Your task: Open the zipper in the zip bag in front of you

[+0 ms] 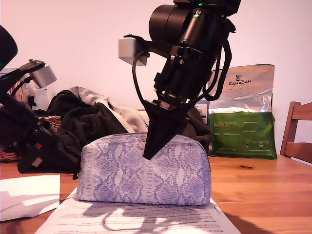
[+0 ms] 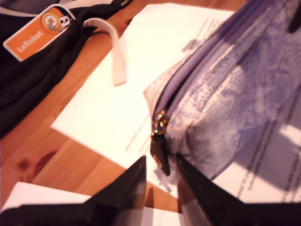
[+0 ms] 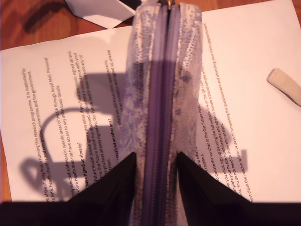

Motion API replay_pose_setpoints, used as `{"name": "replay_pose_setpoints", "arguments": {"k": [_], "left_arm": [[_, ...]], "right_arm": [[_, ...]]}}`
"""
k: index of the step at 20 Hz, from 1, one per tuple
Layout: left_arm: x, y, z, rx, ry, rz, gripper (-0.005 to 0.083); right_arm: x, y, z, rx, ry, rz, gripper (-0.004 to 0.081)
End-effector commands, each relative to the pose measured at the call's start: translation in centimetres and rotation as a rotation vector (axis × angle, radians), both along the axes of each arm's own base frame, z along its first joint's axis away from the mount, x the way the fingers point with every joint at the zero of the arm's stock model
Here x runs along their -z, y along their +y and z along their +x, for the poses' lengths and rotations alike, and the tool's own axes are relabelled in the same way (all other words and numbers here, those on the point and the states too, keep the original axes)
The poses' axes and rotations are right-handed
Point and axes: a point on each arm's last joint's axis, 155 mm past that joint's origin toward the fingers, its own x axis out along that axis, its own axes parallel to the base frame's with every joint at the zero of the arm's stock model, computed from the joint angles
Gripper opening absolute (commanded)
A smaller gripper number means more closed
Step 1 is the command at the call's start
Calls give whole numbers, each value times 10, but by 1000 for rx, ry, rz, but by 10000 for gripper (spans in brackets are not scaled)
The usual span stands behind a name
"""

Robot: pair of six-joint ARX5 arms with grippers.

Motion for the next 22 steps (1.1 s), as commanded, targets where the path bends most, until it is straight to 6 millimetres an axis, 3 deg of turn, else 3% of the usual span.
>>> {"name": "replay_pose_setpoints", "arguments": {"k": [1,7,14,19,22], "left_arm": [[1,4,5,-30,-19,17,165],[-4,4,10,-58,-34,-3,165],[16,-5,6,-22,8,-5,165],[5,-9,14,-48,-18,-60,163],[5,-9,14,-49,-19,-60,102]], "right_arm": [[-2,4,1,-6,-4,8,239],[-2,4,1,-7,-4,9,239],[-2,4,0,-6,-2,7,239],[-2,4,1,-6,-3,8,239],[-2,4,1,-7,-4,9,239]]}}
